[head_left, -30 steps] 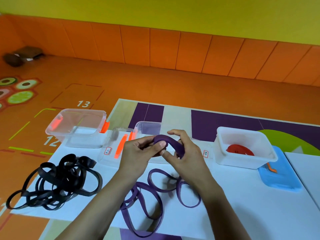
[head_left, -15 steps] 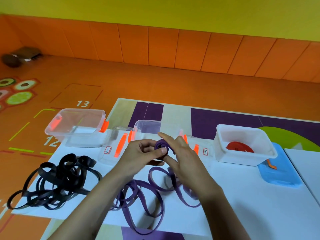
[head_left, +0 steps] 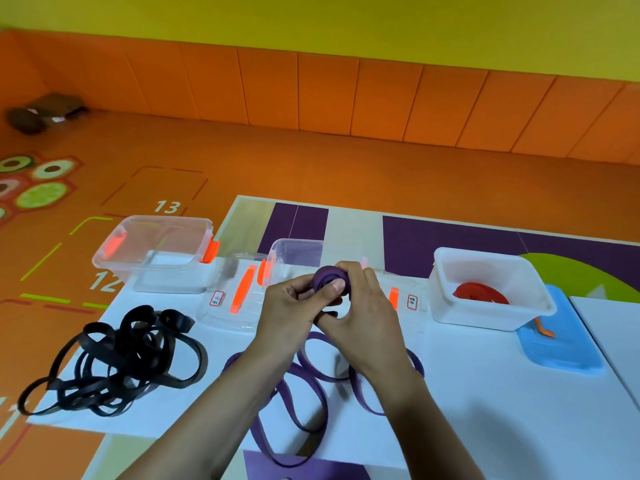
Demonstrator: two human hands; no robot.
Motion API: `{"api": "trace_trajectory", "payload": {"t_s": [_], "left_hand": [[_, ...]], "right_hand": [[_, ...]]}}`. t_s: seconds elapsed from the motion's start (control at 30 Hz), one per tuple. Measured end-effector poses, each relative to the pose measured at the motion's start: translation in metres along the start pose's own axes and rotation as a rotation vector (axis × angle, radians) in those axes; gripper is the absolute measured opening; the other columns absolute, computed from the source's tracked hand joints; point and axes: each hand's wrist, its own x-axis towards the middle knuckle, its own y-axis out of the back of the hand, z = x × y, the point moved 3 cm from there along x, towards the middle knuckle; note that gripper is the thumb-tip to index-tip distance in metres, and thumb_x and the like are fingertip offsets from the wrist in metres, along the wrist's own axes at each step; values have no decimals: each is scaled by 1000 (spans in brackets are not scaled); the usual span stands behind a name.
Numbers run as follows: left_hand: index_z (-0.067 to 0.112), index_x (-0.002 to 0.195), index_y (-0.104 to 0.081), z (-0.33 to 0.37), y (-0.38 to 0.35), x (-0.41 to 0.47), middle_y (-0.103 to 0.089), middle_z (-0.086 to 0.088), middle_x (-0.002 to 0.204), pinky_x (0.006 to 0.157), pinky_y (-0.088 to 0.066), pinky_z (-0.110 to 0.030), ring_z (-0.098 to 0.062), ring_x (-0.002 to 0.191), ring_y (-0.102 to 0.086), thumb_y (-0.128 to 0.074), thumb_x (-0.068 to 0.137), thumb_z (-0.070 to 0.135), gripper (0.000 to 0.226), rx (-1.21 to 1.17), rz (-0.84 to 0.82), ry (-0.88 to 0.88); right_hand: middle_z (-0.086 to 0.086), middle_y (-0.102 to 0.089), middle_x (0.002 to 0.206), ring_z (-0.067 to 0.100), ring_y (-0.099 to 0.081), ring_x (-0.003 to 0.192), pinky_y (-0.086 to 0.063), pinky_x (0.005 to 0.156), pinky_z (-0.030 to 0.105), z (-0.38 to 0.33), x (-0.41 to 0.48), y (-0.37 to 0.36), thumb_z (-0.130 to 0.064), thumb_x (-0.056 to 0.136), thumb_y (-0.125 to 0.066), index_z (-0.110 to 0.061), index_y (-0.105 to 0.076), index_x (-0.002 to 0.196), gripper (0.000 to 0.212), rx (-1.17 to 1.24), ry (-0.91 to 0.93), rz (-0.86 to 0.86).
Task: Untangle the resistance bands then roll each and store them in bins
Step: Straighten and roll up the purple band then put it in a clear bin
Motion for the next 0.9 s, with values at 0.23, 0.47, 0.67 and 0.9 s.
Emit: {"api": "trace_trajectory", "payload": {"t_s": [0.23,0.47,0.67,0.9], "left_hand": [[17,95,-79,-5,-1,2,-72,-24,91,79,-63,-39,-32,87,-74,-77,89,21,8,96,28,-48],[15,110,-74,11,23,11,-76,-4,92,72,-64,-40,-24,82,-74,-77,88,9,24,315,-208,-89],[15,102,-76,13,28,12,-76,-1,85,82,-60,-34,-18,75,-71,-80,85,9,18,431,-300,-149],[4,106,-74,12,29,13,-78,-9,94,80,-60,-29,-24,84,-76,-76,84,2,22,141,-111,-175]], "right_hand": [[-7,-40,134,12,-59,106,-35,88,30,3,-2,-5,-28,98,-60,-39,-35,148,57,-14,-54,-76],[-19,-20,150,4,-61,98,-48,77,13,17,-1,1,-20,104,-56,-51,-15,157,74,-10,95,-244],[-23,-36,135,-7,-54,90,-44,83,10,18,-3,5,-18,100,-62,-56,-25,153,75,85,97,-284],[-14,-72,105,6,-67,94,-55,86,24,21,3,22,-33,90,-76,-39,-68,117,29,523,-127,-196]]}}
